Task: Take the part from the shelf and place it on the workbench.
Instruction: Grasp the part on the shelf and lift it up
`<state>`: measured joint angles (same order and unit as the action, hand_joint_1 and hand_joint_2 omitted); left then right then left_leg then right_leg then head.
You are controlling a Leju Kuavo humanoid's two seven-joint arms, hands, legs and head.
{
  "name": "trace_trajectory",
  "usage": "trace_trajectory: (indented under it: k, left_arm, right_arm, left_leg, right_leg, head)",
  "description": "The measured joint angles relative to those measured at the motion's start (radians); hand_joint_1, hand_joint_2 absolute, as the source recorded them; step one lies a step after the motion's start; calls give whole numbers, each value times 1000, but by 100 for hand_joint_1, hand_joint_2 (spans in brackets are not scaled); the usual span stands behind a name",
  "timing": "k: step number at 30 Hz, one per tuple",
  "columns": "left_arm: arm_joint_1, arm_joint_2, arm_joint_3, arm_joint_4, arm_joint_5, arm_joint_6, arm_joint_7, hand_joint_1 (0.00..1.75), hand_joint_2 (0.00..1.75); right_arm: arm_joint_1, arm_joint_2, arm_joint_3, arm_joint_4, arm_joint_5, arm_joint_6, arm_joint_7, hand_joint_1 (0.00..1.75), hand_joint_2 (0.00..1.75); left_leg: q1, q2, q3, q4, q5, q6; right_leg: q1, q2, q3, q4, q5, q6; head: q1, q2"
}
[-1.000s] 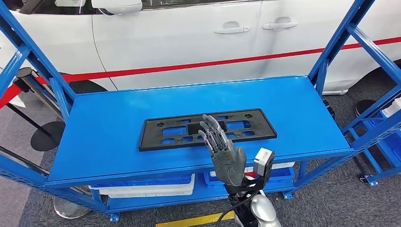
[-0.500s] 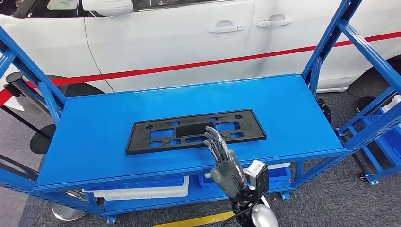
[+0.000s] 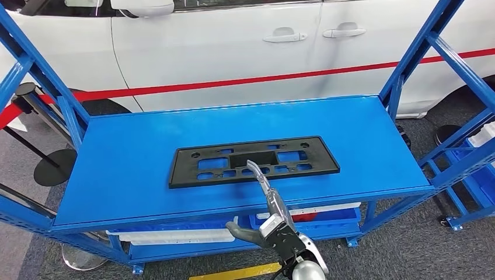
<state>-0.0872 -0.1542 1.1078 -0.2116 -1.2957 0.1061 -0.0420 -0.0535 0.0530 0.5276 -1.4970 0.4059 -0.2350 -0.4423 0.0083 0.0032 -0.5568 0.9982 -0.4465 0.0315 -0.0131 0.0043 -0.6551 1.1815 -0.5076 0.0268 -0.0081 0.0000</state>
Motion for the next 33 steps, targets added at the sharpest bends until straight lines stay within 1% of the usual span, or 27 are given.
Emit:
trace_trajectory:
  k: [1,2,3,6,7,8,9,11,12,13,14,16,17,18,20,21,22,23,24,26,27,28,29,30,31,32,33]
  left_arm:
    - [0,-1,0,0,0,-2,0,0,0]
    - [-1,-2,0,0,1,-4,0,0,0]
    - [-1,-2,0,0,1,-6,-1,0,0]
    - [-2,-2,0,0,3,-8,-3,0,0]
    - [-2,-2,0,0,5,-8,-3,0,0]
    - [-2,-3,0,0,7,-8,-3,0,0]
    - [-2,-3,0,0,8,-8,-3,0,0]
    - [-1,-5,1,0,11,-7,-3,0,0]
    - [0,-5,2,0,12,-7,-3,0,0]
    - [1,-6,4,0,12,-7,-3,0,0]
    - [1,-6,5,0,13,-7,-3,0,0]
    - [1,-6,7,0,15,-7,-3,0,0]
    - [0,-6,8,0,16,-7,-4,0,0]
    - [0,-7,8,0,17,-7,-4,0,0]
    - [0,-8,9,0,18,-9,-6,0,0]
    - [1,-8,9,0,19,-10,-7,0,0]
    - [1,-9,9,0,19,-11,-8,0,0]
    - [1,-10,9,1,20,-12,-10,0,0]
    - [0,-11,9,1,20,-14,-12,0,0]
    - [0,-12,10,1,21,-15,-14,0,0]
    - [1,-13,10,1,21,-16,-14,0,0]
    - [2,-14,10,1,21,-16,-15,0,0]
    - [3,-14,10,1,22,-17,-15,0,0]
    - [4,-15,10,1,22,-17,-15,0,0]
    - [3,-16,10,1,22,-18,-15,0,0]
    - [3,-17,10,1,22,-18,-16,0,0]
    - [3,-18,10,1,22,-19,-16,0,0]
  right_arm:
    - [-7,-1,11,4,22,-20,4,0,175]
    - [-13,-2,21,6,43,-36,8,0,175]
    - [-18,-2,30,8,62,-50,14,0,175]
    - [-24,-5,53,10,116,-78,31,0,175]
    - [-27,-5,59,10,135,-86,37,0,175]
    - [-30,-5,66,10,156,-95,43,0,175]
    - [-33,-6,73,10,180,-105,49,0,175]
    - [-37,-10,85,12,240,-131,64,0,175]
    - [-38,-13,92,13,274,-147,72,0,175]
    - [-40,-16,99,15,308,-164,80,0,175]
    - [-43,-19,106,17,341,-182,87,0,175]
    - [-51,-25,120,20,397,-217,102,0,175]
    - [-55,-27,127,21,425,-233,111,0,175]
    - [-58,-31,133,23,449,-246,120,0,175]
    - [-64,-38,143,26,487,-260,140,0,175]
    - [-67,-42,147,28,502,-262,149,0,175]
    - [-72,-47,149,29,514,-262,158,0,175]
    - [-78,-53,151,30,525,-262,167,0,175]
    - [-83,-59,153,31,534,-261,174,0,175]
    - [-90,-74,154,35,549,-256,187,0,175]
    - [-90,-81,154,37,556,-253,192,0,175]
    - [-90,-87,154,40,562,-248,197,0,175]
    - [-90,-93,154,42,568,-244,201,0,175]
    - [-92,-97,154,43,573,-240,205,0,175]
    - [-95,-102,154,43,578,-236,208,0,175]
    - [-100,-107,155,45,581,-233,210,0,175]
    - [-105,-113,155,46,583,-229,211,0,175]
  left_leg:
    - [-2,-1,1,2,-2,-4]
    - [-4,-1,1,5,-4,-8]
    - [-6,-1,0,7,-6,-12]
    - [-6,-1,-1,9,-9,-28]
    - [-5,-1,-5,20,-18,-34]
    - [-3,-1,-18,51,-39,-39]
    - [-2,-1,-42,105,-69,-44]
    - [1,-1,-108,245,-133,-51]
    - [2,-1,-132,293,-146,-53]
    - [2,-1,-139,305,-139,-53]
    - [2,-1,-126,274,-112,-51]
    - [1,-1,-59,132,-41,-42]
    - [-1,-1,-29,67,-17,-37]
    - [-3,-2,-11,27,-7,-32]
    - [-8,-3,-6,11,-6,-23]
    - [-5,-3,-6,7,-3,-17]
    - [-3,-3,-4,2,1,-11]
    - [0,-2,-3,-3,4,-5]
    - [2,-2,-1,-7,7,0]
    - [0,-2,-3,-7,7,5]
    - [-1,-2,-3,-6,6,6]
    - [-1,-2,-3,-5,6,6]
    - [-1,-2,-3,-4,5,5]
    - [-1,-3,-2,-2,4,4]
    - [-1,-4,0,0,2,2]
    - [-3,-5,0,2,0,-2]
    - [-4,-5,-1,4,-2,-6]
  right_leg:
    - [2,0,36,-70,27,-4]
    - [3,-1,62,-123,44,-9]
    - [5,-1,76,-153,50,-15]
    - [6,0,78,-165,52,-31]
    - [5,-1,79,-168,53,-37]
    - [3,-1,80,-170,55,-42]
    - [2,-2,81,-171,55,-46]
    - [2,-4,80,-171,54,-50]
    - [3,-4,80,-170,54,-50]
    - [3,-4,80,-170,53,-50]
    - [3,-3,81,-169,53,-50]
    - [4,0,84,-168,50,-47]
    - [5,1,85,-166,49,-43]
    - [6,1,84,-166,49,-39]
    - [7,1,82,-167,50,-27]
    - [6,1,82,-167,50,-21]
    - [6,1,80,-160,44,-16]
    - [7,0,70,-138,27,-11]
    - [6,0,51,-96,1,-7]
    - [5,0,-13,37,-65,-1]
    - [4,0,-40,93,-83,1]
    - [4,-1,-55,119,-83,2]
    - [3,-1,-47,103,-62,1]
    - [2,-1,-21,50,-26,0]
    - [1,-2,17,-28,9,-3]
    - [3,-3,51,-96,35,-7]
    - [5,-3,73,-144,49,-11]
  head:
    - [0,0]
    - [0,0]
    - [-1,0]
    - [-1,0]
    - [-1,0]
    - [-2,0]
    - [-3,0]
    - [-4,0]
    - [-4,0]
    - [-4,0]
    - [-4,0]
    - [-3,0]
    - [-3,0]
    - [-3,0]
    - [-3,0]
    - [-3,0]
    - [-2,0]
    - [-1,0]
    - [-1,0]
    - [0,0]
    - [0,0]
    - [0,0]
    - [0,0]
    - [1,0]
    - [1,0]
    - [0,0]
    - [0,0]
